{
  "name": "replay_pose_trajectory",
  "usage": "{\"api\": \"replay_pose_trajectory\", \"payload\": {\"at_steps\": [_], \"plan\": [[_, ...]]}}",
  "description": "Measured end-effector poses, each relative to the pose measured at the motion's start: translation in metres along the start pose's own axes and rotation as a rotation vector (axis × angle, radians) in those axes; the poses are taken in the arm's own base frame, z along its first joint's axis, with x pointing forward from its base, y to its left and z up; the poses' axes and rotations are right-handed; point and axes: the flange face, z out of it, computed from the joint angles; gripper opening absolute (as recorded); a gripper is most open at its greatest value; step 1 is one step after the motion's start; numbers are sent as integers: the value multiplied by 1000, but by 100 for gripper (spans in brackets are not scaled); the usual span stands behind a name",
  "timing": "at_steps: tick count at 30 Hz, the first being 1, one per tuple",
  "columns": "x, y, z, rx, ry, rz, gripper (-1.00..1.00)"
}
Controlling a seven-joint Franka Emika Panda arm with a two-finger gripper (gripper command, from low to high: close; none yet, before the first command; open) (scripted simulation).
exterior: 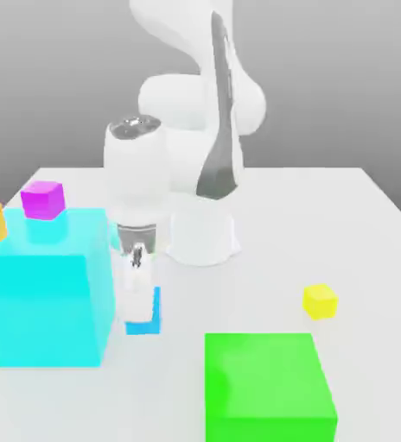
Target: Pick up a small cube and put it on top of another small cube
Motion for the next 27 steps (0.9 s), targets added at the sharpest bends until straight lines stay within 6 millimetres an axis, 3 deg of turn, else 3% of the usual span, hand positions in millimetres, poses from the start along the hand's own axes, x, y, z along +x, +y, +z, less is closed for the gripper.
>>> {"api": "replay_pose_trajectory", "payload": {"at_steps": [9,10,12,14,16,27], "plan": [[-50,-73,-11,109,35,-391,-100],[-49,-84,-18,114,39,-396,-100],[-37,-107,-37,116,43,-366,-100],[-12,-126,-59,105,38,-291,-100],[11,-134,-79,87,25,-223,-100],[101,-101,-162,6,-23,2,-100]]}}
